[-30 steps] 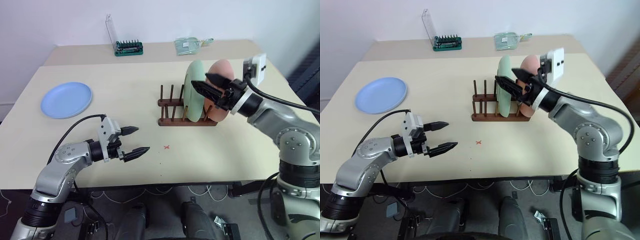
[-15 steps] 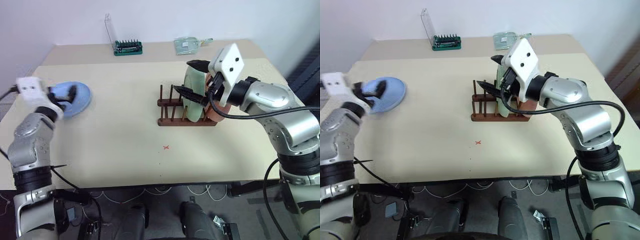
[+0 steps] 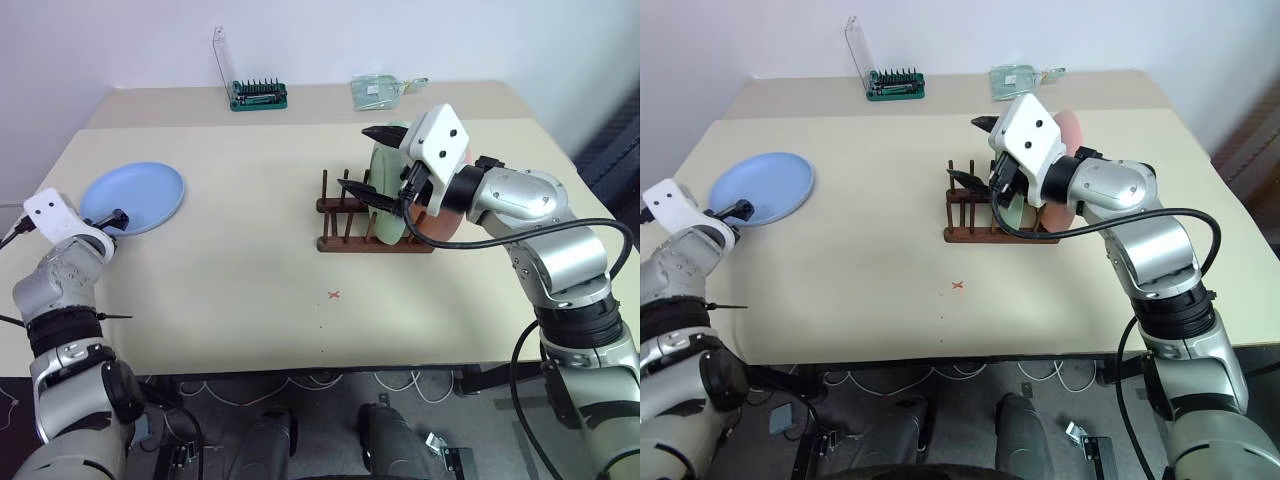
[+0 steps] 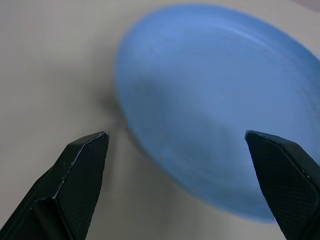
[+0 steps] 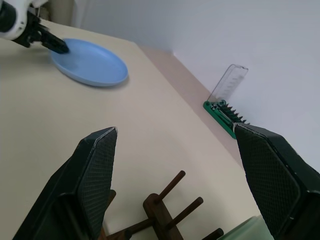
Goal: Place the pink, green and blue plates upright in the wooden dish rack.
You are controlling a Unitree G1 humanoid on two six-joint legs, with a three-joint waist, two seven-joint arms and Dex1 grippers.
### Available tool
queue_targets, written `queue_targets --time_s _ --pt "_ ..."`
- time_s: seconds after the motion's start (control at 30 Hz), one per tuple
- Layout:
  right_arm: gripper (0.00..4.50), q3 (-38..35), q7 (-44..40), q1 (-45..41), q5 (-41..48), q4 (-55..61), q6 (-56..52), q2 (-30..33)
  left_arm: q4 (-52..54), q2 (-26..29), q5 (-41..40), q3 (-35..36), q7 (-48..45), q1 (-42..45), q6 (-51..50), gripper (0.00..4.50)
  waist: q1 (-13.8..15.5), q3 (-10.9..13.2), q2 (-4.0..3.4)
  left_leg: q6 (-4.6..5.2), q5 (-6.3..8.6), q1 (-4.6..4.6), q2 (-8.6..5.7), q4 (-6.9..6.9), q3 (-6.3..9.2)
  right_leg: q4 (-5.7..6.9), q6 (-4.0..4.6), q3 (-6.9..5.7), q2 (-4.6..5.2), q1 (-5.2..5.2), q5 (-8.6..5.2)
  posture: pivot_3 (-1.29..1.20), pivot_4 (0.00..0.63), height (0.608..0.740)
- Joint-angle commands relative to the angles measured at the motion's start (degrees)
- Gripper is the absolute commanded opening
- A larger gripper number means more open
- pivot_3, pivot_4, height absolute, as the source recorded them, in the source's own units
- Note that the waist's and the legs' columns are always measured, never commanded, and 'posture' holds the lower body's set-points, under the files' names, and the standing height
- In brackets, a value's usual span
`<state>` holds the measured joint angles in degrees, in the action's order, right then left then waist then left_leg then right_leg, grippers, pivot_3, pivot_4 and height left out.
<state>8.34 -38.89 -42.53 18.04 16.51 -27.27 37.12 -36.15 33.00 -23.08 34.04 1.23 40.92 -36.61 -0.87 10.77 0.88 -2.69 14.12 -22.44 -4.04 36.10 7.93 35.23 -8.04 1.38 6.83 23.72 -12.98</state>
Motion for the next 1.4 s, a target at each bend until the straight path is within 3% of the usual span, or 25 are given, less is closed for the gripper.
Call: queue_targets --time_s 0.03,0.1,0.33,0.5,0.7,0.93,1.4 --pt "3.80 -1.19 -0.09 0.00 -0.98 2.04 0.83 -0.66 -6.21 1.77 -1.29 2.26 -0.14 3.60 2.76 4.25 -0.16 0.00 0.00 -0.01 0.00 0.00 0.00 -0.02 0.00 0.00 0.00 0.00 0.00 0.02 0.00 0.00 0.150 0.740" --pt "3.81 -1.36 0.15 0.44 -1.56 2.25 0.75 -0.66 -7.73 1.99 -1.00 2.32 0.57 4.29 3.72 3.64 -0.26 0.00 0.01 -0.03 -0.02 0.00 0.01 -0.02 0.00 0.03 0.00 0.00 0.00 0.05 0.01 0.00 0.150 0.740" --pt "3.81 -1.43 0.35 1.73 -3.41 2.18 0.98 -0.85 -5.99 0.86 -1.99 1.71 -0.11 3.44 6.09 0.08 -0.05 -0.01 0.02 -0.05 -0.03 0.00 0.00 -0.02 0.00 0.03 0.00 0.01 0.01 0.04 0.01 0.00 0.150 0.740" --pt "3.81 0.03 -0.07 1.30 -7.07 0.90 4.76 -0.82 14.32 -4.95 -4.28 -3.47 -8.65 0.09 13.45 0.02 0.14 -0.01 0.04 -0.08 -0.04 -0.02 0.00 -0.02 -0.01 0.02 0.01 0.02 0.02 0.03 0.02 0.00 0.150 0.740" --pt "3.81 3.88 -0.88 -0.26 -15.02 -2.76 16.33 -1.46 36.46 -11.52 -2.39 -14.00 -7.87 -0.44 12.46 0.02 0.14 0.05 0.20 -0.14 -0.07 -0.08 -0.01 0.01 0.00 -0.02 -0.01 0.02 0.03 0.03 0.04 0.00 0.150 0.740" --pt "3.81 9.36 4.01 -4.35 -30.89 -10.95 31.27 -2.29 43.29 -15.88 -2.10 -20.00 -2.72 6.01 4.36 0.02 -0.35 0.05 0.18 -0.16 -0.09 0.01 0.02 -0.05 -0.05 0.03 0.00 0.04 -0.01 0.05 0.04 0.00 0.150 0.740" --pt "3.81 12.04 8.81 -7.30 -45.13 -17.86 37.19 -6.80 57.34 -23.79 -7.40 -23.69 2.45 9.98 -11.40 0.02 -0.11 0.07 0.20 -0.49 -0.28 -0.04 0.00 -0.03 -0.03 -0.01 0.00 0.05 -0.01 0.04 0.04 0.00 0.150 0.740"
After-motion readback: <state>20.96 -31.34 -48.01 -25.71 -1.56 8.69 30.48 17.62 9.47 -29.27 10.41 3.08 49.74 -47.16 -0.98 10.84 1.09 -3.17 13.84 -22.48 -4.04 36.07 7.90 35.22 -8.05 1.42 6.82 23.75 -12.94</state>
